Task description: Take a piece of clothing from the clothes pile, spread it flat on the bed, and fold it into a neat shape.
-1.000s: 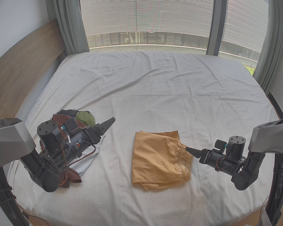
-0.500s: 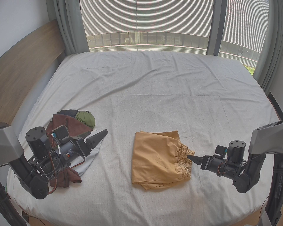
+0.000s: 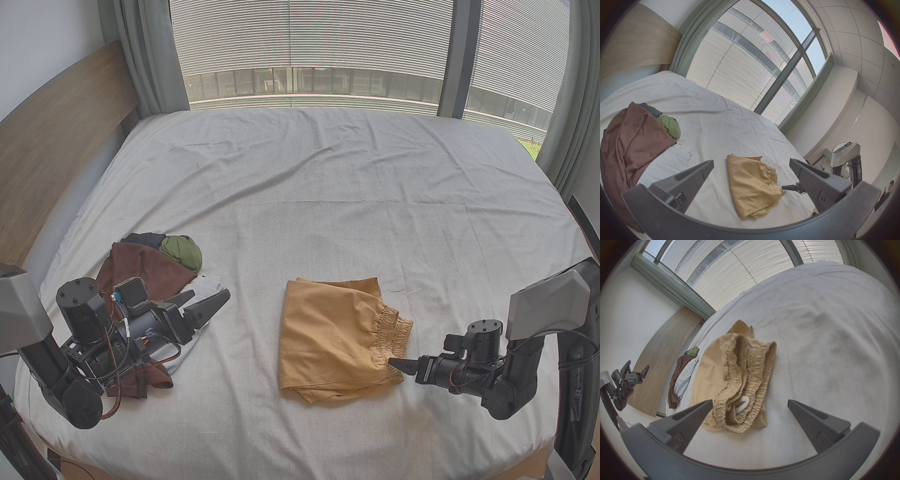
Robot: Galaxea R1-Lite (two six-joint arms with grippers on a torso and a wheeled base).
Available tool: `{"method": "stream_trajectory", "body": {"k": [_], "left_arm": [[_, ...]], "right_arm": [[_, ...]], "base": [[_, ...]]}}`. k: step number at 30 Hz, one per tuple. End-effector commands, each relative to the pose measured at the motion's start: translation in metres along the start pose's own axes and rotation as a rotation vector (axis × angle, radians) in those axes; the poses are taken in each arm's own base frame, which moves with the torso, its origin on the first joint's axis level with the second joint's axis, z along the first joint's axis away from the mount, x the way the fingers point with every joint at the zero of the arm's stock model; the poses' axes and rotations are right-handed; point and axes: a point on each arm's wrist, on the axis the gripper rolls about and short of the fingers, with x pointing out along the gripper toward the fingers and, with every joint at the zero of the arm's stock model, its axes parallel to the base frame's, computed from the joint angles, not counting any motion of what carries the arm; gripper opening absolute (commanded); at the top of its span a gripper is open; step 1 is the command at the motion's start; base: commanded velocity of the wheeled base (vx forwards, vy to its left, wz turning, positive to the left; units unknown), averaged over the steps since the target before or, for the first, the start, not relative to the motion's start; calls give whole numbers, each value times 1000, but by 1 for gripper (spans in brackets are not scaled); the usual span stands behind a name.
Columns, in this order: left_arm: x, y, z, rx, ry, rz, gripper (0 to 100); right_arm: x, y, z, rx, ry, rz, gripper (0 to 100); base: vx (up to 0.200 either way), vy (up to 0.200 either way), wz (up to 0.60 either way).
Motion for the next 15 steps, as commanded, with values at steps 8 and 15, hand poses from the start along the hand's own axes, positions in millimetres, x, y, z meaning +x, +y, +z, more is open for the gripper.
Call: {"method": "stream_trajectory", "body": {"k": [8,15], "left_arm": [[-2,-1,-1,-2,6,1,100],[-1,0,-2,-3,10,1,100]], "right_arm": [[31,8,-16,73,43,43,100],[34,14,-19,65,49,61,100]], "base": [[0,0,0],[0,0,0]]}}
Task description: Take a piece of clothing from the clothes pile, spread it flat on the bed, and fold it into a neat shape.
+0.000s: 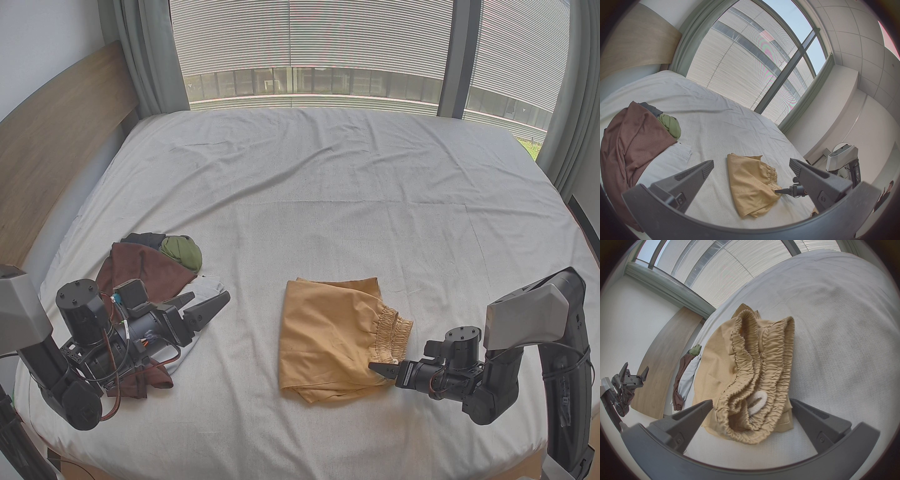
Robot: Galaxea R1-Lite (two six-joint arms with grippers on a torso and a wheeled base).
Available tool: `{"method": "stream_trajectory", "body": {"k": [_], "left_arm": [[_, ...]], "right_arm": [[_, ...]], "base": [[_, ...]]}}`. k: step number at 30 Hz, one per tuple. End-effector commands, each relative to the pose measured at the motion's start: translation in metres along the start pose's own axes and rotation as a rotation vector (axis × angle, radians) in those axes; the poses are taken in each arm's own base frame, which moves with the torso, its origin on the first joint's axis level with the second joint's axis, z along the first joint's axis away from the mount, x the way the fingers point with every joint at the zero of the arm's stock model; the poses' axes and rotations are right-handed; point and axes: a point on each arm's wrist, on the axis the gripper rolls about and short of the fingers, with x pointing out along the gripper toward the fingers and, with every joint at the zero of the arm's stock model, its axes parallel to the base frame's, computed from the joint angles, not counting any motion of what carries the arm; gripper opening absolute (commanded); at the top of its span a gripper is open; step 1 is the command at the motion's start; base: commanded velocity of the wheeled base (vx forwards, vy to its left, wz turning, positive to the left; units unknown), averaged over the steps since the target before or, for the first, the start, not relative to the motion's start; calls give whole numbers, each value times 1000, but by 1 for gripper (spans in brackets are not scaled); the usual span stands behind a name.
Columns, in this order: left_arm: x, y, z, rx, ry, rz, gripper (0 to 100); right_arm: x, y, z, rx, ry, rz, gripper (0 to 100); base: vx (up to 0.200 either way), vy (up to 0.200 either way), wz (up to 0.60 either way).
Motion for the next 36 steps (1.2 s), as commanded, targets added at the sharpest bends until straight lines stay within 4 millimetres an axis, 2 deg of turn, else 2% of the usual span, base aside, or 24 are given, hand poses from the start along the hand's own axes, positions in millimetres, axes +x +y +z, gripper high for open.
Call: {"method": "stream_trajectory", "body": {"k": [1,15,16,24,29,36], "left_arm": [[0,0,-1,-2,4,0,100],[-1,0,-1,-1,6,3,100],[-1,0,-1,-1,5,4,100],[-3,4,-3,-5,14,19,100],[-10,13,-8,38,35,63,100],[-20,21,-14,78,80,64,100]], "right_arm": [[4,3,-3,-5,11,10,100],[9,6,-2,9,17,11,100],[9,7,-2,8,16,11,0],[9,8,-1,9,7,27,0],[7,21,3,19,-49,111,0],[-15,49,32,-8,-106,238,0]], "base": [[0,0,0],[0,0,0],[0,0,0],[0,0,0],[0,0,0],[0,0,0]]}}
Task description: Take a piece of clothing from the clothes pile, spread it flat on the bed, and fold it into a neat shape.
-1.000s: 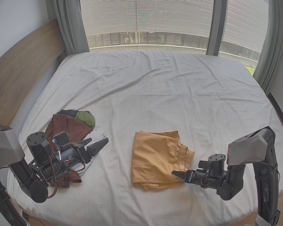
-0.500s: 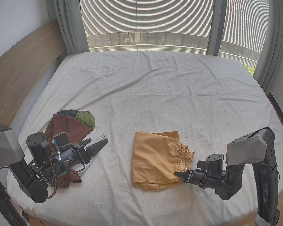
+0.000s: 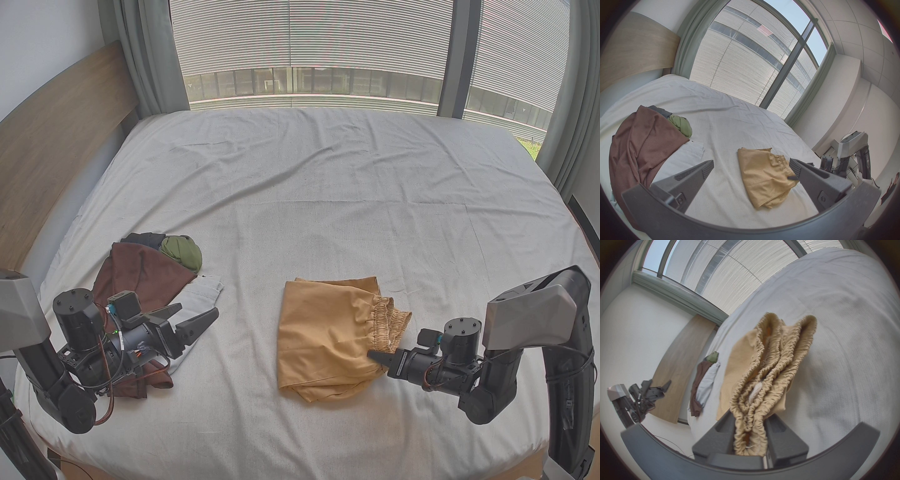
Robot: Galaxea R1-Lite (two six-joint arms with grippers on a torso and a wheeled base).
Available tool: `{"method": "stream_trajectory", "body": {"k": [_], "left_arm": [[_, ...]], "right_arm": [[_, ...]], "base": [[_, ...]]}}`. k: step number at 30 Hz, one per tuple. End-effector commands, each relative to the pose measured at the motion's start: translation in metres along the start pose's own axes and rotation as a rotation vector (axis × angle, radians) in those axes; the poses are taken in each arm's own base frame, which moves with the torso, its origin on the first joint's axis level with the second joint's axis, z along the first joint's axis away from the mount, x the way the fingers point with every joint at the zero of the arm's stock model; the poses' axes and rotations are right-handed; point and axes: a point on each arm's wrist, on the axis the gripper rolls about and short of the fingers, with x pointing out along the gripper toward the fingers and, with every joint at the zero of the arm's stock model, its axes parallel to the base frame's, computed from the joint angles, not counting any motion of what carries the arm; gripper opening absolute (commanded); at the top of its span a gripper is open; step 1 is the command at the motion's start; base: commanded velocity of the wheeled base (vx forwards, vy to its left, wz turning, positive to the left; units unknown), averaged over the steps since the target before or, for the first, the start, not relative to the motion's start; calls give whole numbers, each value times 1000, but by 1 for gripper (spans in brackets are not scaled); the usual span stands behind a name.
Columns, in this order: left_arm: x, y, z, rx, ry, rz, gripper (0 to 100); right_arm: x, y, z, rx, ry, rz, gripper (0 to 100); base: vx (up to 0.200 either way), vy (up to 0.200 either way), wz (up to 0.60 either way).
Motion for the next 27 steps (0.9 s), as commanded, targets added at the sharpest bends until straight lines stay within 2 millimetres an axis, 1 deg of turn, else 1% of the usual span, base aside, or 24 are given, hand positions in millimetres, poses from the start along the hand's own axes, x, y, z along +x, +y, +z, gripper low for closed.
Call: {"method": "stream_trajectory", "body": {"k": [1,2,5,7,10,11,15,19,27], "left_arm": [[-6,5,-6,1,35,-2,100],[-9,6,-6,-2,42,-7,100],[-10,8,-7,-4,45,0,100],[-10,9,-7,3,47,2,100],[-10,9,-7,5,47,2,100],[-10,9,-7,5,45,2,100],[-10,9,-7,5,47,2,100],[-10,9,-7,5,47,2,100],[-14,8,-11,-4,67,1,100]], "right_arm": [[-12,24,21,-25,-45,88,0],[-16,31,28,-29,-61,117,0],[-18,37,33,-26,-67,152,0],[-23,45,41,-35,-76,194,0],[-25,50,44,-44,-82,215,0],[-26,56,48,-56,-86,245,0],[-29,67,56,-74,-103,292,0],[-28,77,62,-90,-119,336,0],[-22,86,72,-112,-154,376,0]], "base": [[0,0,0],[0,0,0],[0,0,0],[0,0,0],[0,0,0],[0,0,0],[0,0,0],[0,0,0],[0,0,0]]}}
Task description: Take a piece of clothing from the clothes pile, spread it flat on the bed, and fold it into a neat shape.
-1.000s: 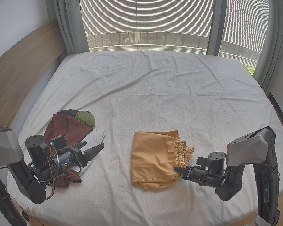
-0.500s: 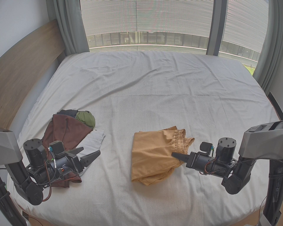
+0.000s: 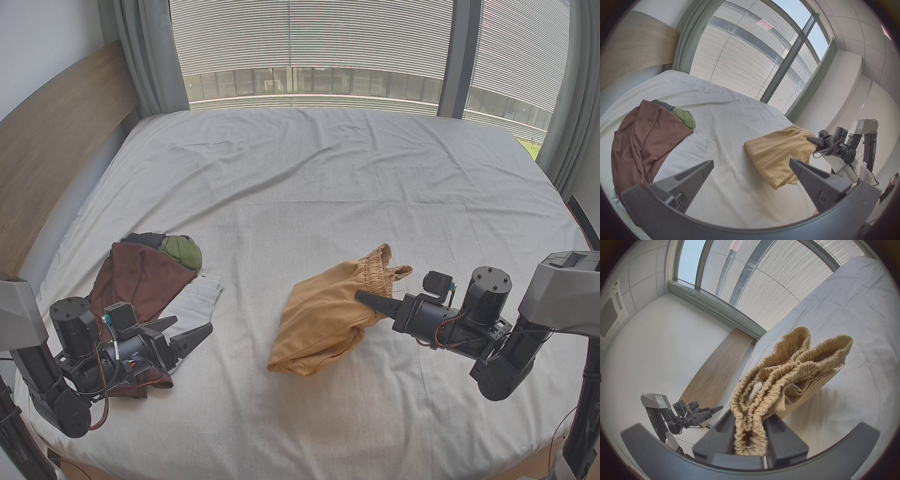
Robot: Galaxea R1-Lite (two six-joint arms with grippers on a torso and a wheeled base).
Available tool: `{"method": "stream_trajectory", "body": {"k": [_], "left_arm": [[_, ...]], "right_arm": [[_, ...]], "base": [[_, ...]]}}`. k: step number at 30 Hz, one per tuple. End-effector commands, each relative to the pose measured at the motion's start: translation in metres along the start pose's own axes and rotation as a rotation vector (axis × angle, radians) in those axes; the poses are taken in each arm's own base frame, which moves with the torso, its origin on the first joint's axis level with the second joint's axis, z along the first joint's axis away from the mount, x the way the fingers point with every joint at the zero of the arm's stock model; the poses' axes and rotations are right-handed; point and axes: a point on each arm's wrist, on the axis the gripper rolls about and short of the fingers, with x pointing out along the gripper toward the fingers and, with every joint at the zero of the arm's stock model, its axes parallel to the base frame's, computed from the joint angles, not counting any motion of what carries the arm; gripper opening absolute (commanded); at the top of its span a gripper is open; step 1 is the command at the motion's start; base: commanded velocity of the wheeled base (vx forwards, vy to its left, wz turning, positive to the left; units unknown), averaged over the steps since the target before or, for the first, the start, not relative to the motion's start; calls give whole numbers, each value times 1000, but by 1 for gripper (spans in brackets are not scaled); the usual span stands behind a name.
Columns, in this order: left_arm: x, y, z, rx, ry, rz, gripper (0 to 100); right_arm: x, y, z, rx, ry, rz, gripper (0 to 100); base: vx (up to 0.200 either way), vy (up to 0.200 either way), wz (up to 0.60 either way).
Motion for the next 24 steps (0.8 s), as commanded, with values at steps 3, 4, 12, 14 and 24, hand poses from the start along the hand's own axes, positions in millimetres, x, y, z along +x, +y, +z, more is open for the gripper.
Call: {"method": "stream_trajectory", "body": {"k": [3,4,12,14,24], "left_arm": [[-4,0,-3,-8,16,-6,100],[-5,0,-5,-12,25,-8,100],[-8,0,-8,-18,39,-3,100],[-8,0,-8,-19,41,-3,100],[-8,0,-9,-20,43,-2,100]], "right_arm": [[4,5,8,-19,-23,29,0],[5,6,9,-23,-22,42,0],[18,16,33,-33,-91,106,0],[21,16,37,-36,-95,109,0],[45,31,72,-44,-106,120,0]], "base": [[0,0,0],[0,0,0],[0,0,0],[0,0,0],[0,0,0]]}}
